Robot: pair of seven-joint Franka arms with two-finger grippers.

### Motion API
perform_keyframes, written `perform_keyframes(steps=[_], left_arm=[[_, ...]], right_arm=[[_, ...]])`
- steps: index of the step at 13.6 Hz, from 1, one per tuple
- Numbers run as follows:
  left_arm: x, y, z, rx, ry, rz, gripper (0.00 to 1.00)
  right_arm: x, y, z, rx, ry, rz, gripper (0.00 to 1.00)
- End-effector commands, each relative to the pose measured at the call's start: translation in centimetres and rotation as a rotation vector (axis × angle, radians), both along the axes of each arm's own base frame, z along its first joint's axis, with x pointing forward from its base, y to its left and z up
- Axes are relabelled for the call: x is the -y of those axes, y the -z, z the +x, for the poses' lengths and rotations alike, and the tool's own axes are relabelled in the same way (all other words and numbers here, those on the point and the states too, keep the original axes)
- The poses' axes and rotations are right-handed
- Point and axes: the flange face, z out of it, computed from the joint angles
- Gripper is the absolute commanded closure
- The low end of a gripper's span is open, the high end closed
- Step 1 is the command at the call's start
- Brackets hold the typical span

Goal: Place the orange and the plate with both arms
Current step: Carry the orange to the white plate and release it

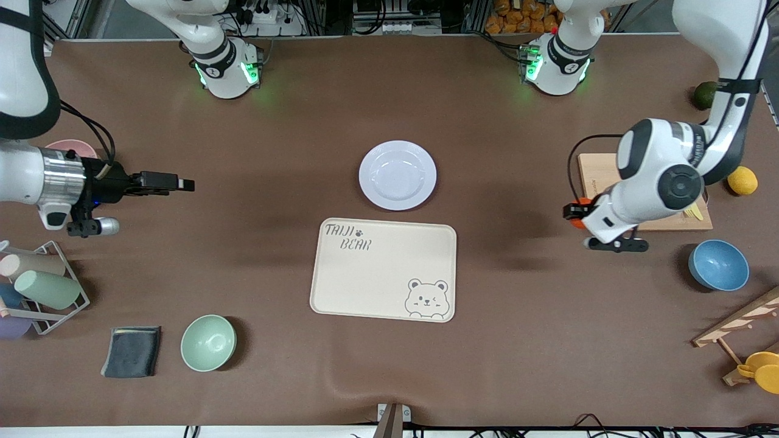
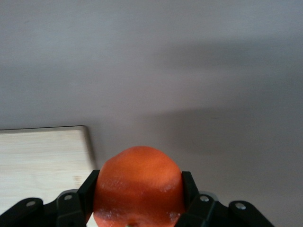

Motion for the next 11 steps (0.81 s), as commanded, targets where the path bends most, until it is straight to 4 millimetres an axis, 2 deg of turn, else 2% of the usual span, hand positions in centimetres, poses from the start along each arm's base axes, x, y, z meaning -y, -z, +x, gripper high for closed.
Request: perform_keyframes(steps=[1,2,4,6,8,9,11], left_arm=[[7.6,-1.1,-0.3,-0.006,-0.020,-0.032,0.93],[10.8,-1.1,-0.3,-0.006,-0.027,-0.048,0.93],[17.9,0.2,-1.6,-0.040,-0.119,-0.060,0.93],[25.6,1.4,-4.7,-0.052,-0.183,-0.026,0.93],[31.3,3.4,-7.9,-0.061,-0.272,-0.002,0.93],[33.7,3.8,-9.5,-0.048,-0.321,-0.008,0.93],[36.4,5.5,-12.0,-0.052,-0.352,-0.001,0.93]], right_arm=[[-1.1,3.4,-0.5,-0.059,0.074,0.137,0.00],[-1.7,5.3,-1.0,-0.067,0.099,0.150,0.00],[-3.9,7.0,-1.7,-0.030,0.055,0.154,0.00],[-5.6,8.6,-2.2,-0.020,0.064,0.180,0.00],[-7.3,11.1,-3.0,0.017,0.070,0.204,0.00],[-8.0,12.5,-3.7,0.046,0.065,0.216,0.00],[-9.3,14.6,-4.5,0.075,0.071,0.263,0.00]])
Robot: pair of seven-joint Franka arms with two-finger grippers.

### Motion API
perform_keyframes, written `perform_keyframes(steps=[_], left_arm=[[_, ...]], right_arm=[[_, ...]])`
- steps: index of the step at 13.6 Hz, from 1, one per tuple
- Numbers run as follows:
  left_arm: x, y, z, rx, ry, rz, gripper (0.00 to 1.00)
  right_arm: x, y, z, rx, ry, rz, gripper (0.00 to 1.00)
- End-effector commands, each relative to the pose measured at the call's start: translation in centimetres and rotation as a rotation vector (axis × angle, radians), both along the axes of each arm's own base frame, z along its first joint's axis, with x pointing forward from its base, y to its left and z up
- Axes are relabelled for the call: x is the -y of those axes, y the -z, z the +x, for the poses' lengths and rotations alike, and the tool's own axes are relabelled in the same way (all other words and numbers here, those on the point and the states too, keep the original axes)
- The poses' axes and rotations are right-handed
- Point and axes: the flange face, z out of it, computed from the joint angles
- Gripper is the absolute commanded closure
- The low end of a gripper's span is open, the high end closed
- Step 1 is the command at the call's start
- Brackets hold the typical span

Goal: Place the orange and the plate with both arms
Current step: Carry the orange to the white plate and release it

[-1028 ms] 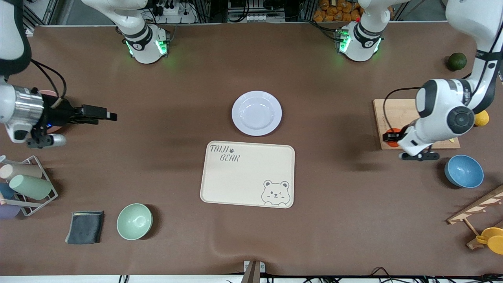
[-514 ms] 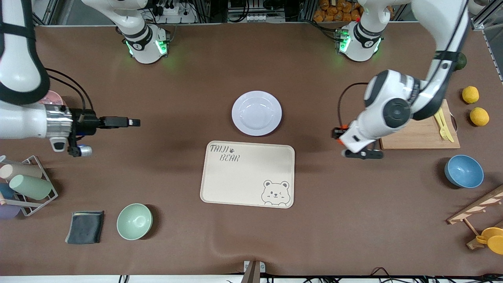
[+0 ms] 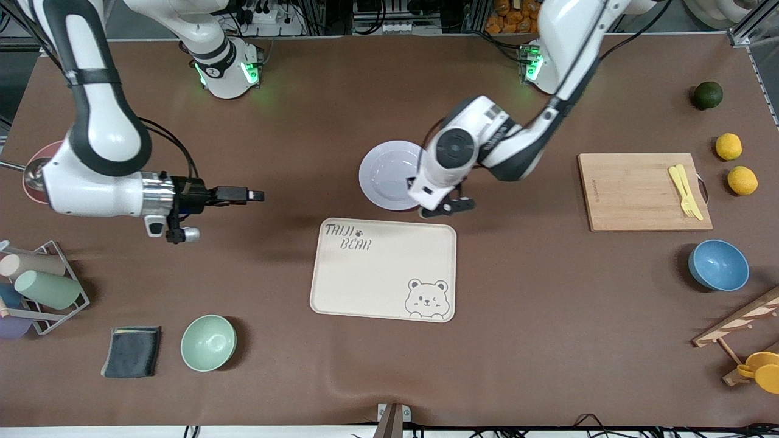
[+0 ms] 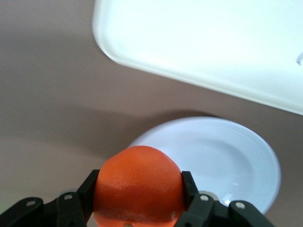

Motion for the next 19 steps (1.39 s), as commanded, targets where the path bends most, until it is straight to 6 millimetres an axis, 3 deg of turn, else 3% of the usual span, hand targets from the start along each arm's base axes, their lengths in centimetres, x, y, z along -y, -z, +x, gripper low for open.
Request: perform_keyframes(steps=[1,4,5,6,7,8,9,10,12,14,16,19], left_arm=[[2.9,2.2,-1.9,-0.010,-0.068,0.007,0.93],[5.2,6.7,-5.1,-0.033,-0.121,0.048,0.92],[5.3,7.7,-5.2,-0.029,-0.128,0.046,0.92],[5.6,8.6,-5.4,-0.024,-0.138,0.030,0.88],[6.0,9.2,-5.7,-0.023,-0.142,0.022,0.80],[6.1,9.2,-5.7,-0.021,-0.141,0.019,0.65],[5.9,9.1,-5.6,-0.019,-0.140,0.020,0.15],[5.5,8.6,-4.8,-0.006,-0.140,0.017,0.00],[4.8,5.7,-3.2,0.038,-0.158,0.006,0.00],[3.2,-0.3,-1.3,0.082,-0.166,0.023,0.00],[-1.1,-7.4,1.9,0.135,-0.207,0.044,0.00],[-8.2,-16.4,6.0,0.206,-0.204,0.054,0.00]], right_arm=[[-1.6,2.1,-1.5,0.037,0.013,0.051,0.00],[-4.4,3.6,-1.8,0.056,-0.003,0.012,0.00],[-4.2,4.6,-2.2,0.052,0.007,0.000,0.00],[-4.2,5.3,-2.3,0.079,0.004,0.023,0.00],[-4.2,7.3,-2.7,0.097,0.002,0.074,0.00],[-4.5,8.7,-2.9,0.131,0.007,0.137,0.00],[-4.7,10.6,-3.5,0.140,0.023,0.173,0.00],[-5.4,12.1,-4.0,0.147,0.021,0.191,0.00],[-6.0,13.6,-4.5,0.154,0.040,0.223,0.00],[-7.3,13.9,-4.9,0.148,0.041,0.230,0.06],[-9.2,14.3,-5.5,0.167,0.060,0.218,0.10],[-12.8,14.8,-7.2,0.177,0.090,0.193,0.11]])
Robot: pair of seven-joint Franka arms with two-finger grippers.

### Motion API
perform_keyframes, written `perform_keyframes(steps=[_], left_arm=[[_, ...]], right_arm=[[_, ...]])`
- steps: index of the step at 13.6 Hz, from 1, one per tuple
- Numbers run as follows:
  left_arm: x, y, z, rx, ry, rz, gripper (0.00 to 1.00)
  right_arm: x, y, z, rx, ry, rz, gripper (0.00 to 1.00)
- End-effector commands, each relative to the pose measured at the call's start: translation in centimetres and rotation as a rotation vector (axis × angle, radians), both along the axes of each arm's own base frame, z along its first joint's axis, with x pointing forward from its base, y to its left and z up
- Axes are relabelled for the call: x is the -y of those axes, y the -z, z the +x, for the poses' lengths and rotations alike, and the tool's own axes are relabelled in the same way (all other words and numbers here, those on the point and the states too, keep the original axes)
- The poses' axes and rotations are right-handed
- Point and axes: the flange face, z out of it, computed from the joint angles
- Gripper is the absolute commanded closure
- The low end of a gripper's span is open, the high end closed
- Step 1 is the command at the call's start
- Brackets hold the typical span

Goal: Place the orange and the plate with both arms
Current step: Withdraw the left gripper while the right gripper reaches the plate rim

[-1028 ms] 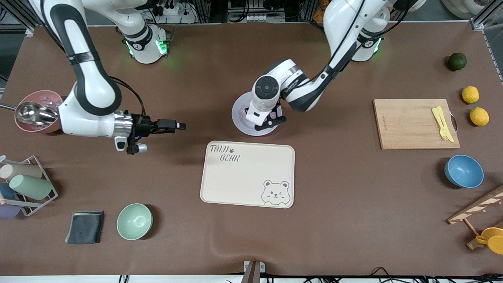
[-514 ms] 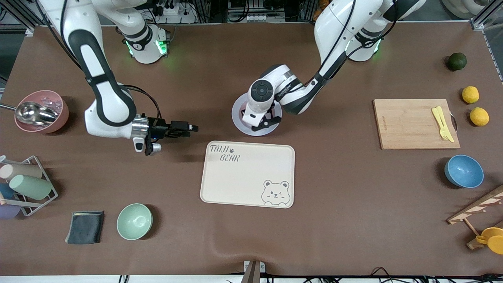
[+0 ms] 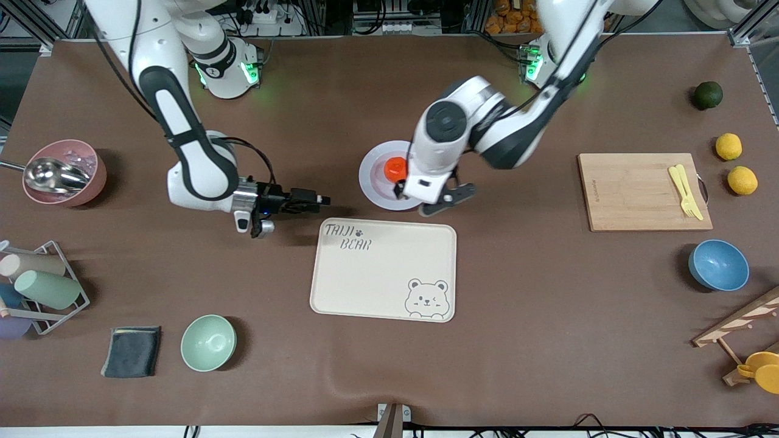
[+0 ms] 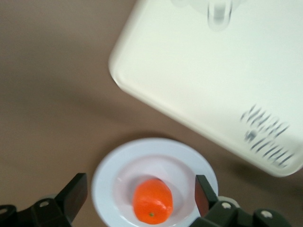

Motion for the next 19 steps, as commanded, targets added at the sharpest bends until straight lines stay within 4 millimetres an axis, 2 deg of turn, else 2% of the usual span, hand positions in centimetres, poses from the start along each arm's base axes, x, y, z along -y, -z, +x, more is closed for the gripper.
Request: perform_keyframes(steps=[1,3,5,7,10,12,13,15,17,19], left_arm=[[-6.9,-7.4,2.5,0.037,0.052,0.051,0.00],[-10.7,-10.6,4.4,0.007,0.127,0.075,0.00],[-16.3,-13.7,7.1,0.043,0.177,0.077,0.00],[-19.8,-16.7,7.2,0.078,0.279,0.082,0.00],[-25.5,-19.8,7.3,0.080,0.318,0.096,0.00],[-29.1,-20.5,7.8,0.075,0.266,0.064,0.00],[-30.5,-20.9,7.7,0.069,0.242,0.043,0.00],[-31.2,-22.1,7.0,0.080,0.271,0.047,0.00],[-32.3,-22.3,7.2,0.083,0.276,0.051,0.00],[-32.7,-23.3,7.0,0.101,0.274,0.063,0.00]], right_arm=[[-1.8,0.4,-1.3,0.019,0.011,-0.017,0.11],[-2.6,0.9,-2.4,0.006,-0.007,-0.026,0.11],[-3.0,2.1,-3.0,0.016,-0.011,-0.035,0.13],[-3.5,3.9,-3.8,0.044,-0.010,-0.017,0.16],[-4.7,4.1,-4.8,0.036,-0.020,-0.012,0.22],[-5.4,4.3,-5.4,0.039,-0.038,-0.014,0.24],[-5.5,4.5,-5.6,0.036,-0.042,-0.015,0.26],[-6.1,4.5,-6.0,0.033,-0.053,-0.015,0.28],[-6.7,4.5,-6.3,0.031,-0.046,-0.011,0.30],[-6.8,4.9,-6.4,0.023,-0.045,-0.013,0.32]])
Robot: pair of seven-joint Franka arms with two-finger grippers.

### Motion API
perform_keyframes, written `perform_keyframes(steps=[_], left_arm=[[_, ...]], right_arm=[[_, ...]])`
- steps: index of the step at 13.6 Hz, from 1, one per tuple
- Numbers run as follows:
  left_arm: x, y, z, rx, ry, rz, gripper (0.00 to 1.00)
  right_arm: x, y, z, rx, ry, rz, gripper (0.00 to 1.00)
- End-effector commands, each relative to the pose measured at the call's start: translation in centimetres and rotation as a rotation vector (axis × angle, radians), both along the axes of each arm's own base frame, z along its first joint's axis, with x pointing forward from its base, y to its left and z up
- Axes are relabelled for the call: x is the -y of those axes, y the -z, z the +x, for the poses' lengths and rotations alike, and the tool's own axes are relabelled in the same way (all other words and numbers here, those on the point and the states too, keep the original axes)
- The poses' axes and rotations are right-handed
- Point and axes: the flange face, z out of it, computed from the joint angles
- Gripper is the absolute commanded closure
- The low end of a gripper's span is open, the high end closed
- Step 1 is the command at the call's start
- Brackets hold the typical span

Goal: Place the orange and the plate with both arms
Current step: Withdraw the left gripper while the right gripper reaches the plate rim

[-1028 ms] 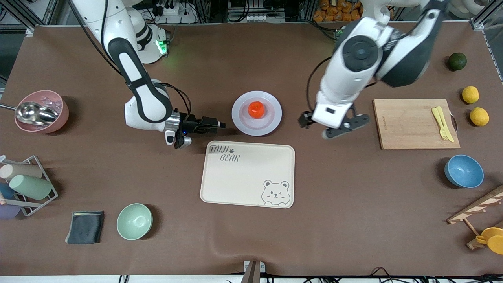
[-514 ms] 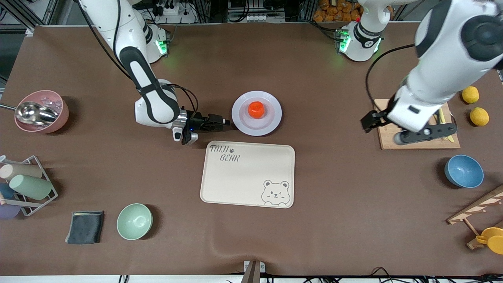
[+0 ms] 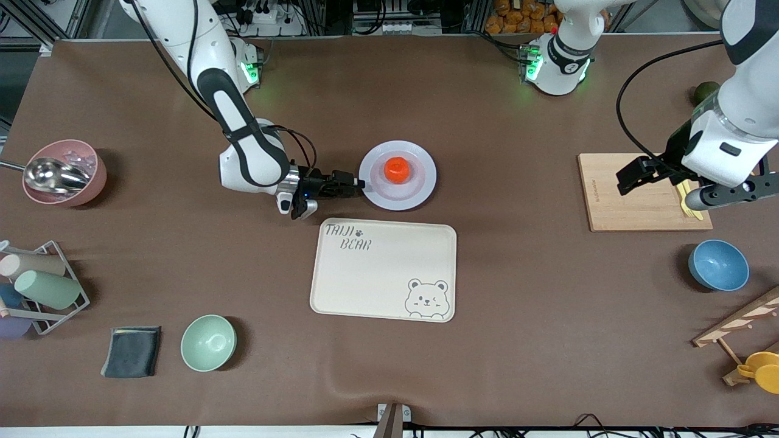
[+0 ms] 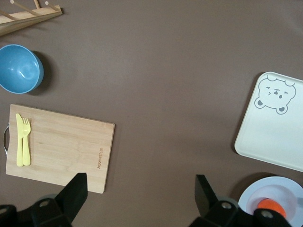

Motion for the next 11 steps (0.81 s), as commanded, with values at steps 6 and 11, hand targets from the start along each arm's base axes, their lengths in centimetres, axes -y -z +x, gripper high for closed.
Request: perform_keyframes(steps=[6,11], left_arm=[[-1.6,-2.9,-1.2,-0.009,0.020,0.005,0.00],[-2.0,-3.9,-1.9,0.004,0.073,0.010,0.00]], right_arm=[[-1.2,1.3,-1.2,-0.006,0.022,0.005,0.34],[-2.9,1.2,-2.2,0.005,0.045,-0.014,0.49]])
